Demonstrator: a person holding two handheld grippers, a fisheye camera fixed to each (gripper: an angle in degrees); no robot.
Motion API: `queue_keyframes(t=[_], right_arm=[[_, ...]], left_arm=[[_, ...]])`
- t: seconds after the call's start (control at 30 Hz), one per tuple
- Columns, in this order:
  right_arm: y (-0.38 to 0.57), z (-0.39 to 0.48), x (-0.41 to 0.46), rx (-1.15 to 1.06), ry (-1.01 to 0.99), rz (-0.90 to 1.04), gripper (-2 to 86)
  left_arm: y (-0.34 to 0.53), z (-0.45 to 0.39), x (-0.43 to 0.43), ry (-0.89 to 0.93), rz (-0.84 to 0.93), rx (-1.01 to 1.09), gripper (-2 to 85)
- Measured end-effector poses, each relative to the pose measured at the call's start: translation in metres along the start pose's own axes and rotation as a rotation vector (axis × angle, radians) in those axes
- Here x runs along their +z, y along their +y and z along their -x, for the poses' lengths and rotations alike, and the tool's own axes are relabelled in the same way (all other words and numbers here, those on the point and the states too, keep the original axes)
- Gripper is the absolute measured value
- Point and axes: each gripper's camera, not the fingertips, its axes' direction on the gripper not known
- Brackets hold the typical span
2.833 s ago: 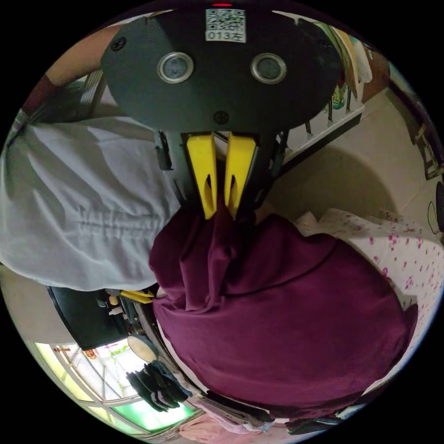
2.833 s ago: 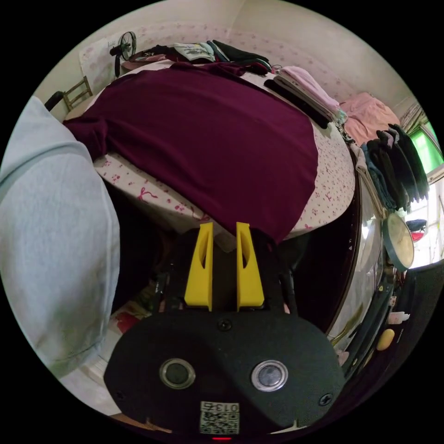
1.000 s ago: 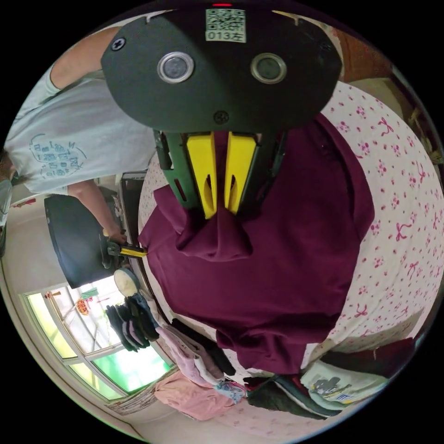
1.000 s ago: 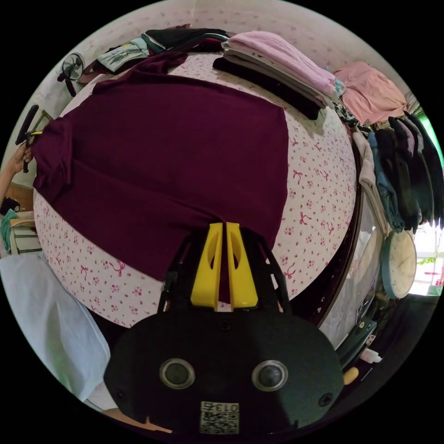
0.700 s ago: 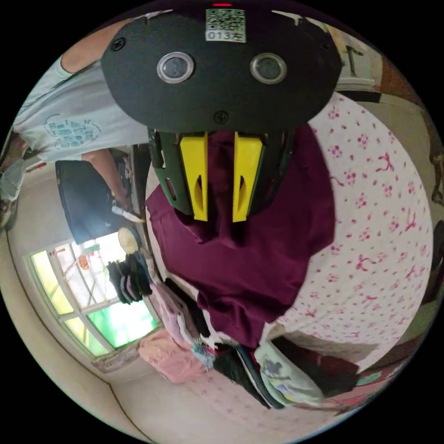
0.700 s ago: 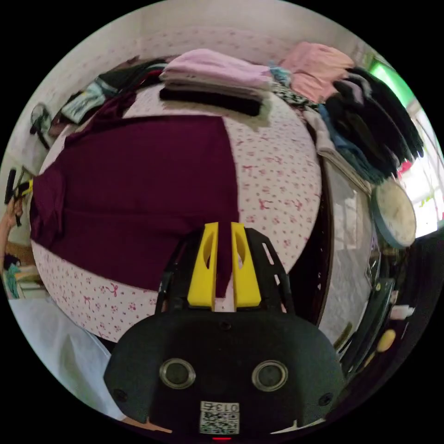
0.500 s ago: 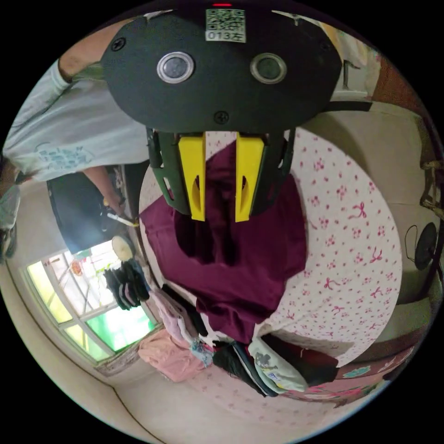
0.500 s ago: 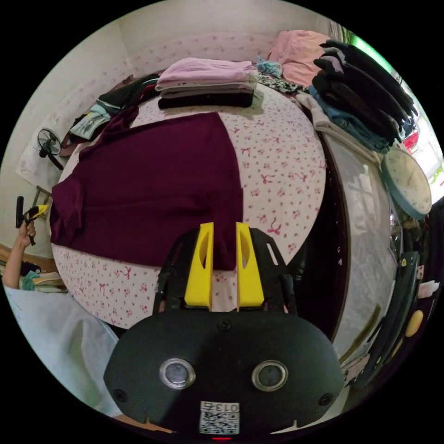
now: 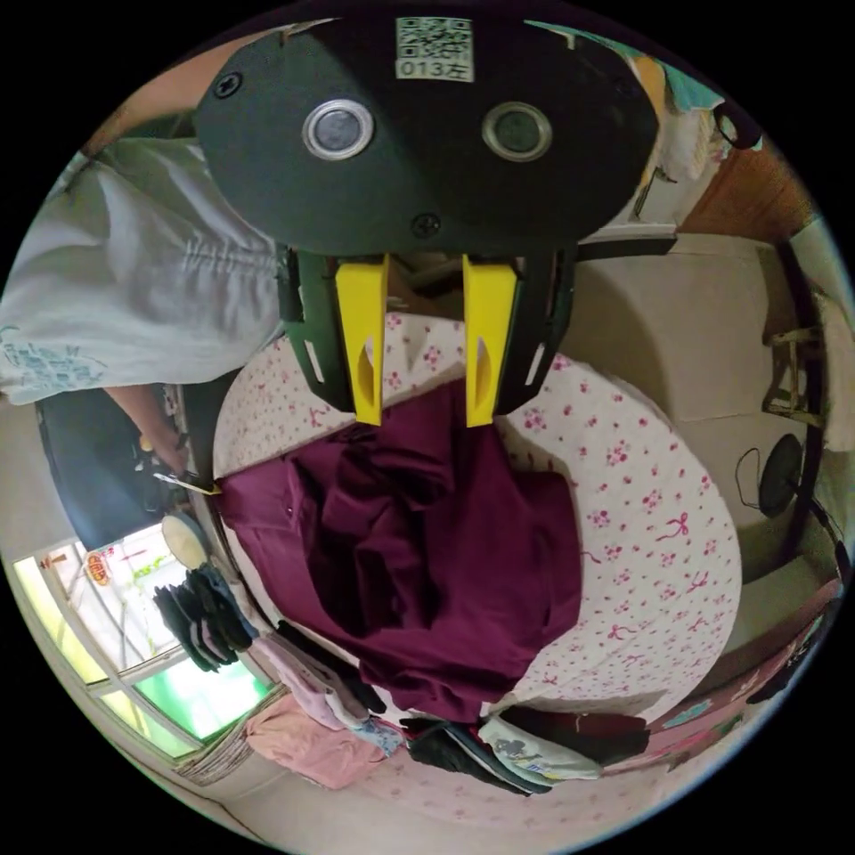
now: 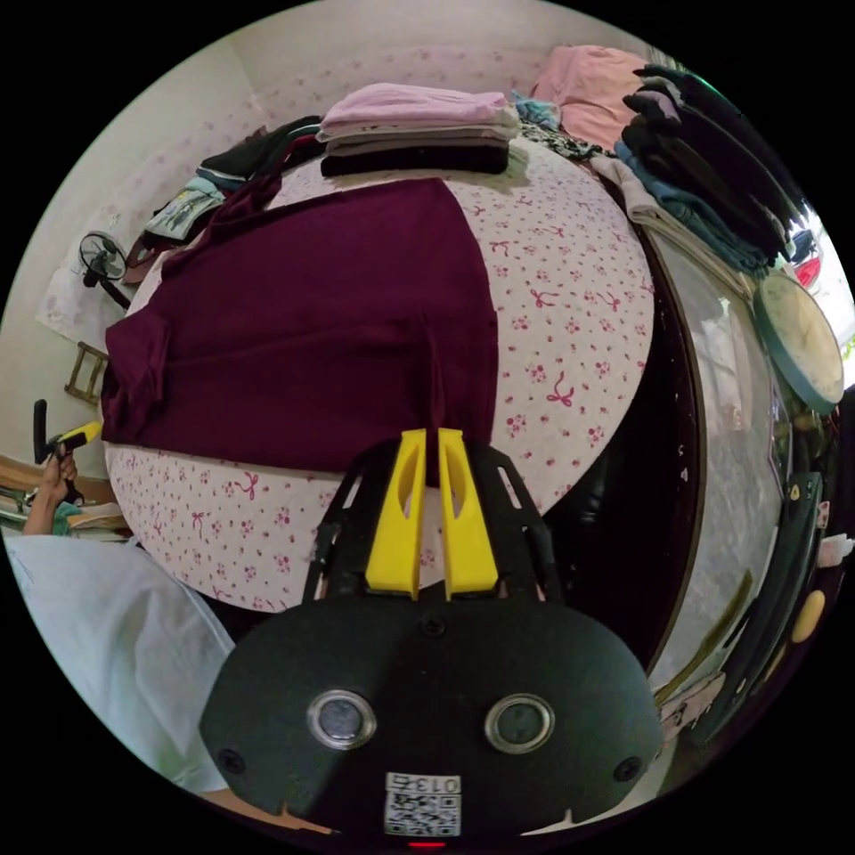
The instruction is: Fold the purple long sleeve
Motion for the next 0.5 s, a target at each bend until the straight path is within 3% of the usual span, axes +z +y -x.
queue_keyframes(t=[0.13, 0.27, 0.4, 0.5], right_arm=[[-0.008, 0.002, -0.005, 0.011, -0.015, 0.008, 2.6], [-0.019, 0.007, -0.004, -0.005, -0.037, 0.02, 3.9], [-0.027, 0.02, -0.031, -0.009, 0.012, -0.024, 6.1], [-0.041, 0.075, -0.061, -0.17, -0.001, -0.134, 8.7]], left_arm=[[-0.017, -0.003, 0.02, -0.037, 0.092, 0.01, 4.0], [-0.022, -0.01, 0.019, -0.07, 0.127, 0.023, 3.1], [-0.007, -0.01, -0.01, -0.057, 0.023, -0.037, 4.1], [0.004, -0.031, -0.038, -0.099, -0.102, 0.007, 4.3]])
